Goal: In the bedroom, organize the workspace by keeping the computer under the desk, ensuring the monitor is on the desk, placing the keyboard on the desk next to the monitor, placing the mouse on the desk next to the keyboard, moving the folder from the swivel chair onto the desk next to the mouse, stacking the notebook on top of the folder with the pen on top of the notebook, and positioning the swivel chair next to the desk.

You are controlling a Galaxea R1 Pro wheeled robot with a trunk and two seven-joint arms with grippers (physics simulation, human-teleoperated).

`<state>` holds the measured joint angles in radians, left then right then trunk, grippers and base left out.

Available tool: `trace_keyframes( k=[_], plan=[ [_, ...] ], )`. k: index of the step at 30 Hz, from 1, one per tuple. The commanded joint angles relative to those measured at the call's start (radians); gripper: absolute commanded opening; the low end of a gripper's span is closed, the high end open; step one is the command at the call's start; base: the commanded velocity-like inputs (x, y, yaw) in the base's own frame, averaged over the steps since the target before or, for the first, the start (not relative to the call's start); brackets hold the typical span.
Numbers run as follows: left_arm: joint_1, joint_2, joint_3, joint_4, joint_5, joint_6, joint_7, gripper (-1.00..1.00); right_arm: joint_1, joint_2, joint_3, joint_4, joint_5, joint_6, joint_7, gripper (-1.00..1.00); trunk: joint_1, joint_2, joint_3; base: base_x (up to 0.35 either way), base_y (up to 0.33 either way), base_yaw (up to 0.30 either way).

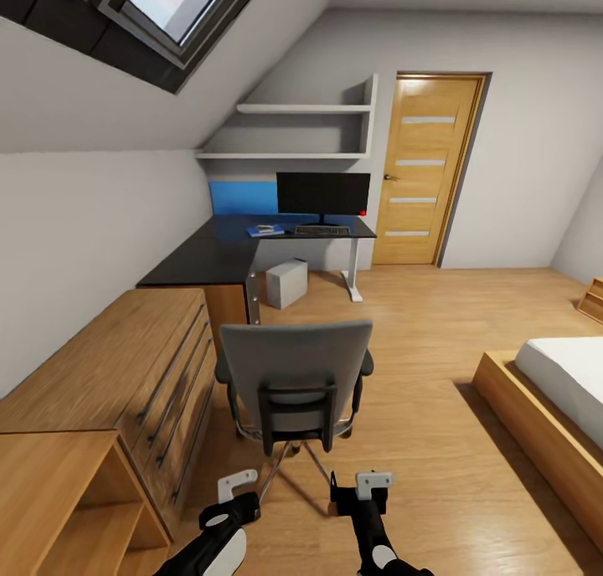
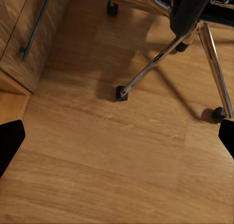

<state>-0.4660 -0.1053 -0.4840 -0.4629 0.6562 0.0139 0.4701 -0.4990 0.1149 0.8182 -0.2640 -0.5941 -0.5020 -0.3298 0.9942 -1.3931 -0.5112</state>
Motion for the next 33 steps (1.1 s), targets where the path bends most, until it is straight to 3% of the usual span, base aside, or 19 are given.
trace_keyframes(
  k=[1,14,21,23,29,33],
  plan=[
    [-0.001,0.001,-0.008,-0.001,0.006,0.001,0.009,1.00,-0.001,0.000,0.009,0.000,-0.005,-0.003,-0.007,1.00,0.004,-0.008,-0.004,0.000,0.000,0.000],
    [-0.001,0.001,-0.008,-0.001,0.007,0.002,0.009,1.00,-0.003,-0.001,0.004,0.028,-0.006,-0.027,-0.006,1.00,0.054,-0.099,-0.045,0.000,0.000,0.000],
    [-0.001,0.001,-0.008,0.000,0.008,0.003,0.009,1.00,-0.041,-0.001,0.001,0.024,-0.006,0.044,0.000,1.00,0.081,-0.148,-0.067,0.000,0.000,0.000],
    [-0.002,0.001,-0.009,0.003,0.009,0.004,0.009,1.00,-0.055,0.001,0.001,0.024,-0.006,0.084,0.029,1.00,0.088,-0.162,-0.073,0.000,0.000,0.000],
    [-0.002,-0.001,-0.012,0.025,0.008,0.004,0.009,1.00,-0.063,0.000,-0.003,0.026,-0.007,0.106,0.090,1.00,0.111,-0.204,-0.092,0.000,0.000,0.000],
    [-0.015,-0.002,-0.013,-0.046,0.007,0.012,0.012,1.00,-0.065,-0.003,-0.005,0.031,-0.007,0.111,0.117,1.00,0.127,-0.232,-0.105,0.000,0.000,0.000]
  ],
)
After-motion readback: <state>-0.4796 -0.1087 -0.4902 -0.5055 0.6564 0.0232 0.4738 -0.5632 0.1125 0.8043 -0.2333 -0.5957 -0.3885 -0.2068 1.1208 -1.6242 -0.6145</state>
